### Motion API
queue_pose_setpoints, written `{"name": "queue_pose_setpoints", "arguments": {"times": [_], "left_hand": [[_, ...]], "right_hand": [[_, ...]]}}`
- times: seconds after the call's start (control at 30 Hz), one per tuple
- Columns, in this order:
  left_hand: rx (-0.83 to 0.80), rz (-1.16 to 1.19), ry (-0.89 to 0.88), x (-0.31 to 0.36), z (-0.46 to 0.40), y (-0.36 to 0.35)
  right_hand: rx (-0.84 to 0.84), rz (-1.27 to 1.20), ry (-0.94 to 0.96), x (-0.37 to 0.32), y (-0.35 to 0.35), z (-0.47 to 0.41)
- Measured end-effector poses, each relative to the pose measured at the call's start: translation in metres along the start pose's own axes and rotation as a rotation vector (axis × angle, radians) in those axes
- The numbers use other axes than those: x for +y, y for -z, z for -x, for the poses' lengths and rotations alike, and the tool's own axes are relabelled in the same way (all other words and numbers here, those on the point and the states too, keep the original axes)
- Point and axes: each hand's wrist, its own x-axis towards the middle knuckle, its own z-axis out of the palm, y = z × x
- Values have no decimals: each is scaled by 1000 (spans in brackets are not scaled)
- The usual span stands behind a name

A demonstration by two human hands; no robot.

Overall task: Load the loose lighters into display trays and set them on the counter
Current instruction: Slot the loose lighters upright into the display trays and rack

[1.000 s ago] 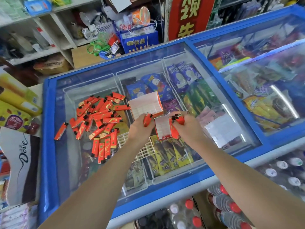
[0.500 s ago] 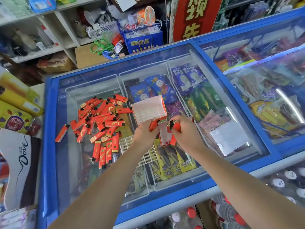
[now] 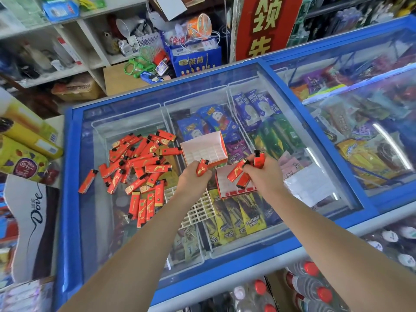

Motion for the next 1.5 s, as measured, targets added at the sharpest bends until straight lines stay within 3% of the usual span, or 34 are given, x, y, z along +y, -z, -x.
{"name": "queue_pose_setpoints", "arguments": {"times": [0.27, 0.53, 0.87, 1.17, 1.3, 1.5], "left_hand": [[-15, 62, 33, 13, 5, -5], [-80, 93, 22, 22, 17, -5], [-42, -75, -10, 16, 15, -3], [-142, 245, 42, 18, 18, 3], [-159, 255, 5, 17, 18, 6], [-128, 174, -41, 12, 14, 14]], "right_hand": [[63, 7, -22, -8, 15, 1], [-8, -35, 6, -20, 15, 9], [-38, 71, 86, -17, 8, 14], [-116, -150, -28, -42, 6, 10], [-158, -166, -43, -52, -2, 12], [-207, 30, 76, -57, -4, 9]]}}
